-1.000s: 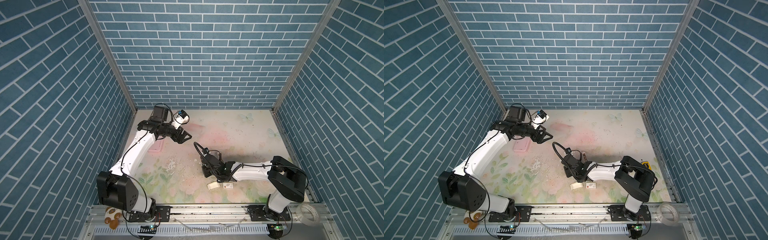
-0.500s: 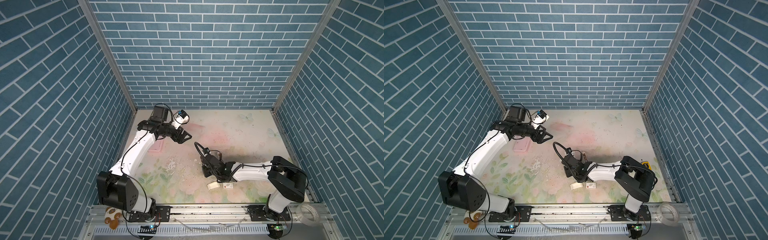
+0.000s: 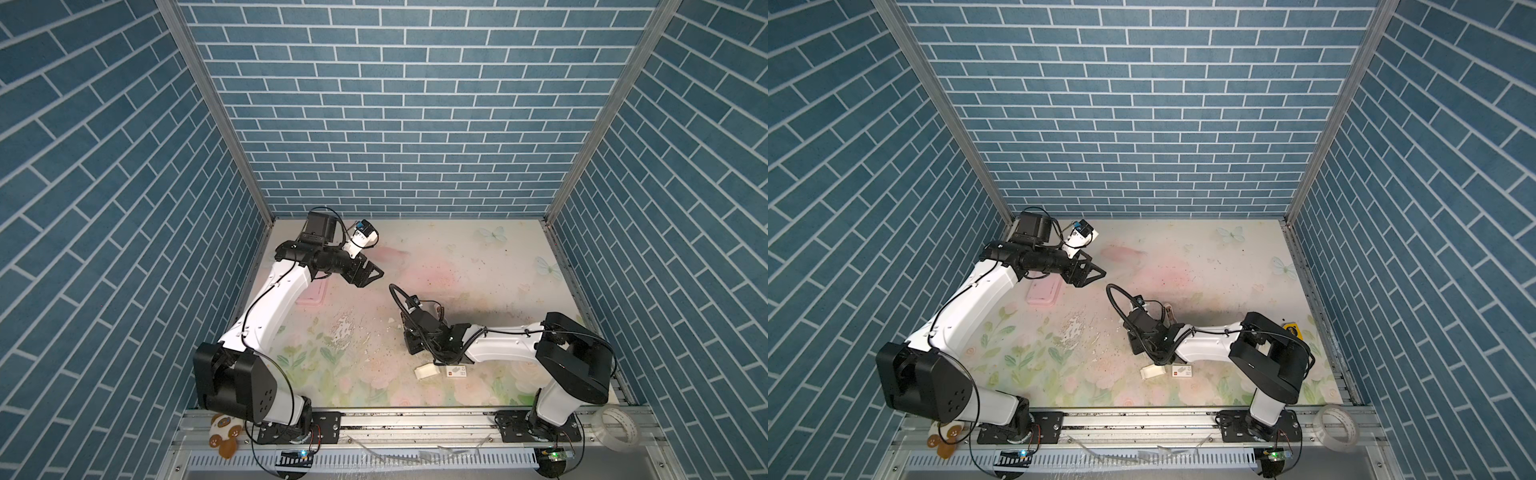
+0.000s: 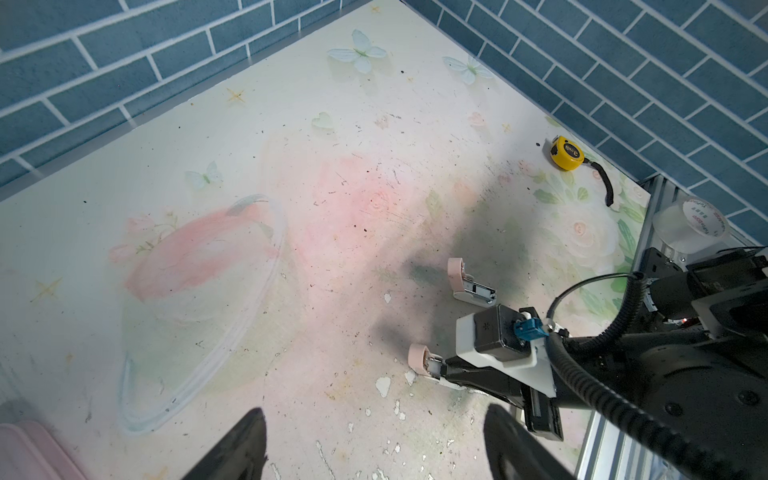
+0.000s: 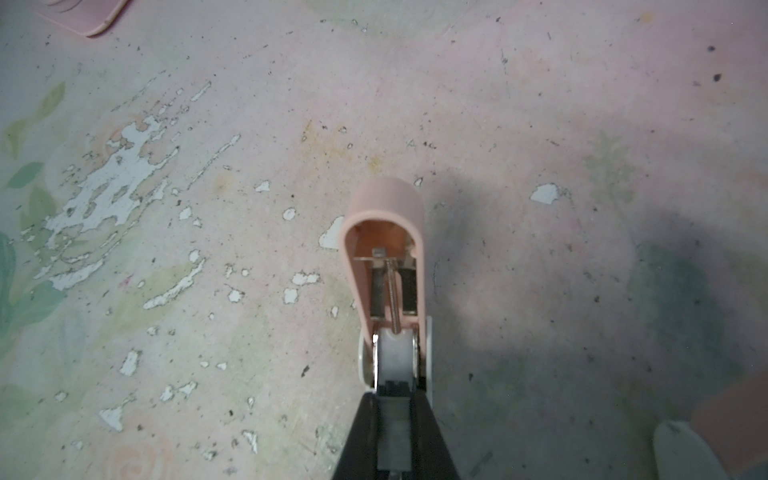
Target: Load the staples into the stapler
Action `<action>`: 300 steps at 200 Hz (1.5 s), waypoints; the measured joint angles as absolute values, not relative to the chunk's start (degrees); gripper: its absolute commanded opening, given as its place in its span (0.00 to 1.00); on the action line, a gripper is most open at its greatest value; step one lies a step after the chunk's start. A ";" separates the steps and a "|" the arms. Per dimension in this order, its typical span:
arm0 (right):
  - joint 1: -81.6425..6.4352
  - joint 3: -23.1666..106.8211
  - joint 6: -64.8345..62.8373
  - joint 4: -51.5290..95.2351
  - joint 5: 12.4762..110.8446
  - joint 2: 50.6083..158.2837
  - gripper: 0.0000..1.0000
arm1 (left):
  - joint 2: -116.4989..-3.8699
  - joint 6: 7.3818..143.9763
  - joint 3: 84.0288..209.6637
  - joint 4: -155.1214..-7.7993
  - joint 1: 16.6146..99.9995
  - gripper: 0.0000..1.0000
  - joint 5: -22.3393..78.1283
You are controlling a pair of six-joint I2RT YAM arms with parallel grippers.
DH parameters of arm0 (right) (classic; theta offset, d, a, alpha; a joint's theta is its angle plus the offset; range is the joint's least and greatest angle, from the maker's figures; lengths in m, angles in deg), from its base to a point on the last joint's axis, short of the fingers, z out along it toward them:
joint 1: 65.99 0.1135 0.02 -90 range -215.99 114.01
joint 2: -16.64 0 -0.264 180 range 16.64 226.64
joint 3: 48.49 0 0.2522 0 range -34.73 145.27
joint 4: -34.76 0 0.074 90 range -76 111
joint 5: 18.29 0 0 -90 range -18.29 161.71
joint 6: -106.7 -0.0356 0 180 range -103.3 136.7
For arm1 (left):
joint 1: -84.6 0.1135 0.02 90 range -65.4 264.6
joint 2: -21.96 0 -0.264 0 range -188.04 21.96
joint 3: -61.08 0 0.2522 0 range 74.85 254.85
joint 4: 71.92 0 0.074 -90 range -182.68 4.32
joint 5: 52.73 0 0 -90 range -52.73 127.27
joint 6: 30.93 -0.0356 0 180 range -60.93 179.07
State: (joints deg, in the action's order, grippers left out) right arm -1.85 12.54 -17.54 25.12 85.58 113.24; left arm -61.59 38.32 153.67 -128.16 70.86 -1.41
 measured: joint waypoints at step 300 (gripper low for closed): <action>-1.85 12.58 -17.54 25.45 85.82 113.57 0.22 | -61.59 38.71 152.93 -127.81 70.86 0.83 -1.54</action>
